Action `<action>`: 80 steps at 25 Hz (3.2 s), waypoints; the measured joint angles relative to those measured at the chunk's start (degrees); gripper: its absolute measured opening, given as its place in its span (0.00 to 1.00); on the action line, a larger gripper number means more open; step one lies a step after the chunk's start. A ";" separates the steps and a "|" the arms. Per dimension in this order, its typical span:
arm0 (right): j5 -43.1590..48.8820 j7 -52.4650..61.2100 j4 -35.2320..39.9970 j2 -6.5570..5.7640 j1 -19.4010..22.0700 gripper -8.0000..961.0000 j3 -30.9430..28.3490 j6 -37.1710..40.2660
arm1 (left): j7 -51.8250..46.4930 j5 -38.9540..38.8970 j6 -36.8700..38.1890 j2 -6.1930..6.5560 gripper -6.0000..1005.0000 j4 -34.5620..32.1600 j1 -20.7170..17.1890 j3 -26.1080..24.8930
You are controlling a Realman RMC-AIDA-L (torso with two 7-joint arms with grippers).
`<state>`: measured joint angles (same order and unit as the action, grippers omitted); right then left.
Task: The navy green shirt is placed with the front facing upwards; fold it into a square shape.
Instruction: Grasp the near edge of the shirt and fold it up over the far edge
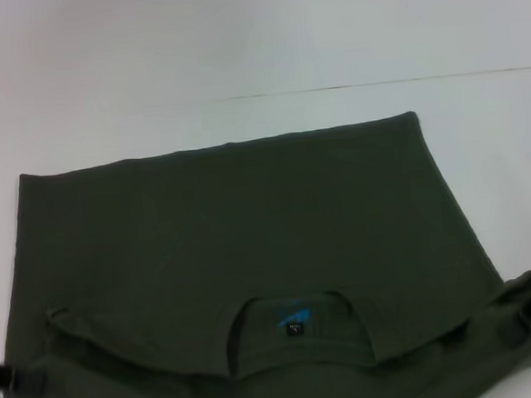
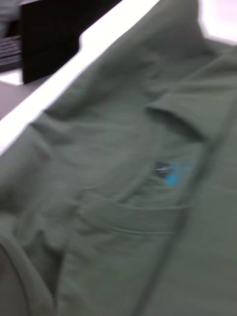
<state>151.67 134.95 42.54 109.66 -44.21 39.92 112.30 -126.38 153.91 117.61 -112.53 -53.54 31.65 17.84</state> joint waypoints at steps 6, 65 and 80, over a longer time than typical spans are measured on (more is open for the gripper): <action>-5.33 0.65 -1.91 -4.04 -0.23 0.05 -8.50 -3.02 | -0.80 -3.87 -2.43 1.66 0.03 0.65 2.22 -7.80; -33.08 -15.07 -16.57 9.86 -2.28 0.17 -8.70 -75.05 | 19.03 -35.85 -63.48 -8.74 0.04 25.68 6.14 -11.79; -39.97 -23.03 -18.75 9.95 -2.45 0.32 -8.12 -77.33 | 26.63 -47.12 -68.17 -10.10 0.23 28.30 5.50 -11.76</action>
<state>111.70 111.92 23.79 119.61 -46.65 31.80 34.97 -99.75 106.79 49.44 -122.62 -25.23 37.15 6.07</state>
